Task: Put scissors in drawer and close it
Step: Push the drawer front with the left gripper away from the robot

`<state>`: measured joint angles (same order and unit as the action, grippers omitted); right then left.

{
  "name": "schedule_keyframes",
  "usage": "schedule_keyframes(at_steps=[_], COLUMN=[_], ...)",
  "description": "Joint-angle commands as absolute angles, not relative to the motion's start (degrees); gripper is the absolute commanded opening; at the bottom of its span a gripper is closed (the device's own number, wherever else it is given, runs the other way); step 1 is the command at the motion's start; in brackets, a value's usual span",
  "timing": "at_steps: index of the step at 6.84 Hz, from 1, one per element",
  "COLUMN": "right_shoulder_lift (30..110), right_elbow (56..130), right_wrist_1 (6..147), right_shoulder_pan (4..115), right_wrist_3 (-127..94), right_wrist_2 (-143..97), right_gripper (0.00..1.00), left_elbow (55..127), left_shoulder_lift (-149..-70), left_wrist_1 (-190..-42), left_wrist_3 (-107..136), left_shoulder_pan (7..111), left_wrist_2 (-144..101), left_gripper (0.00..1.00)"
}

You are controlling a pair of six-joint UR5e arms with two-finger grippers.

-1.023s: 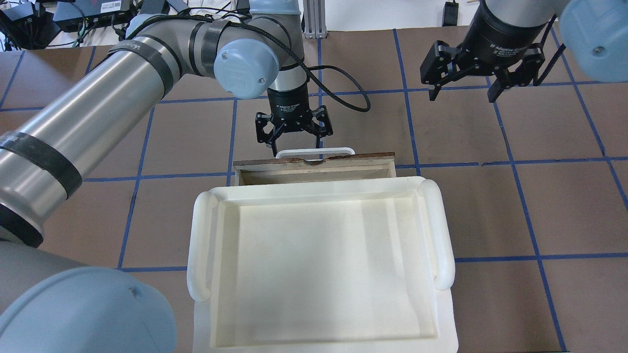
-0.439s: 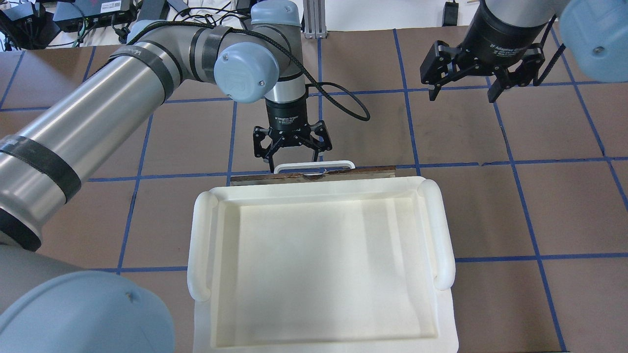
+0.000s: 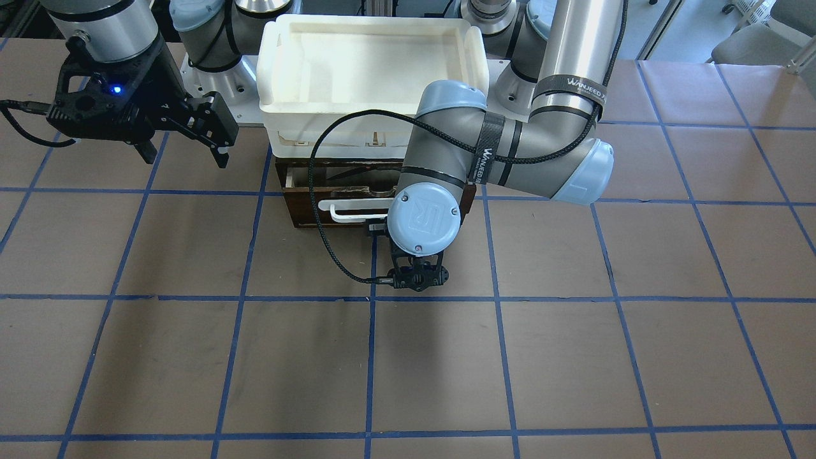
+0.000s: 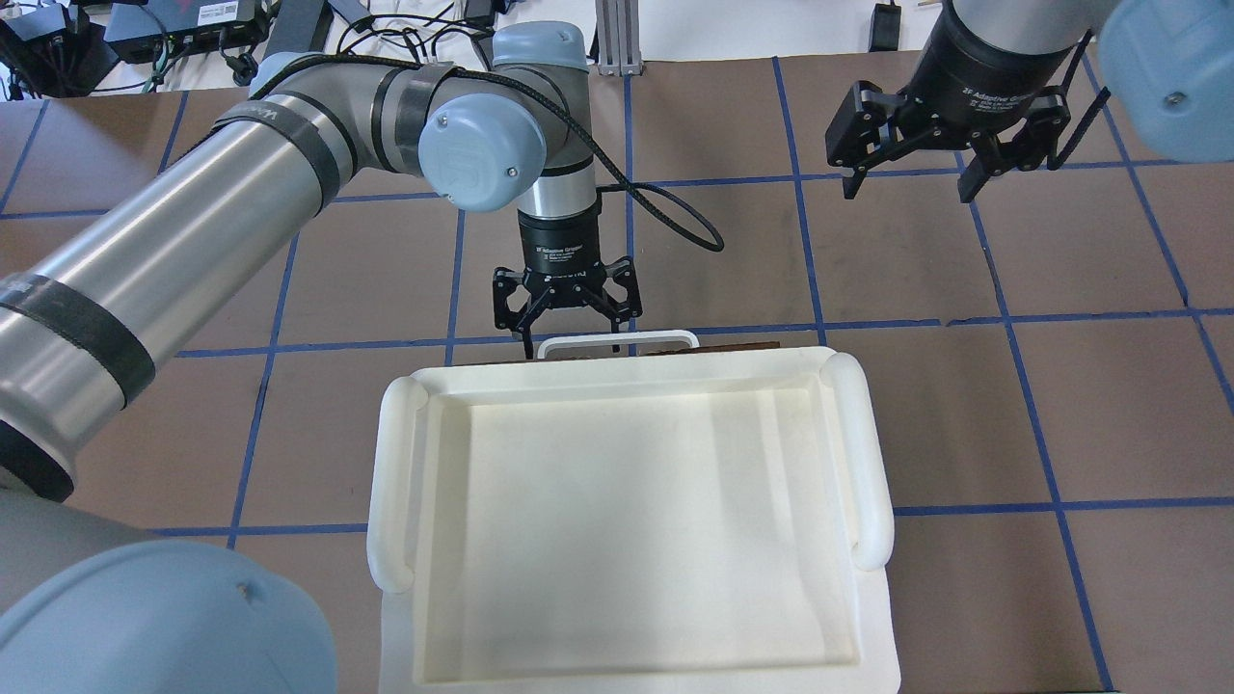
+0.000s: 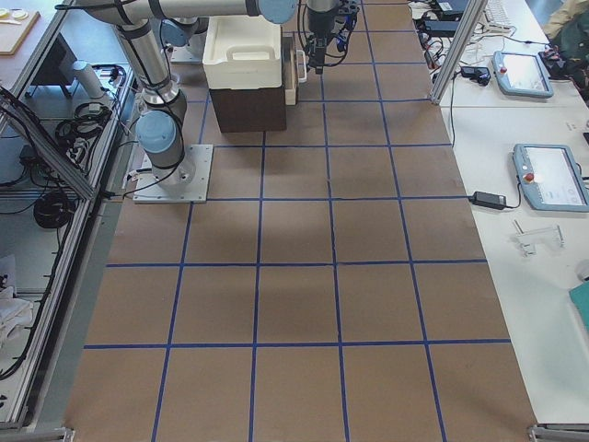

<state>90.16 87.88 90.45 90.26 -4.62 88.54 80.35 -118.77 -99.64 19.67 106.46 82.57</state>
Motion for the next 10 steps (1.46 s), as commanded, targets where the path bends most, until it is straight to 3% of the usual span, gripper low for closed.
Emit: schedule_keyframes(at_steps=[1,10], right_shoulder_lift=[90.18,90.09], right_elbow=[87.89,87.89], right_wrist_1=[90.44,90.44], right_shoulder_pan=[90.26,90.26], right_wrist_3=[-4.66,-4.66], right_wrist_2=[88.51,88.42], right_gripper=[1.0,1.0], left_elbow=[80.51,82.44], left_shoulder_lift=[-118.56,-118.48], left_wrist_1=[-101.42,-105.03], left_wrist_3=[19.69,21.53], left_shoulder_pan=[106.52,106.08], left_wrist_2=[82.53,80.07], left_gripper=[1.0,1.0])
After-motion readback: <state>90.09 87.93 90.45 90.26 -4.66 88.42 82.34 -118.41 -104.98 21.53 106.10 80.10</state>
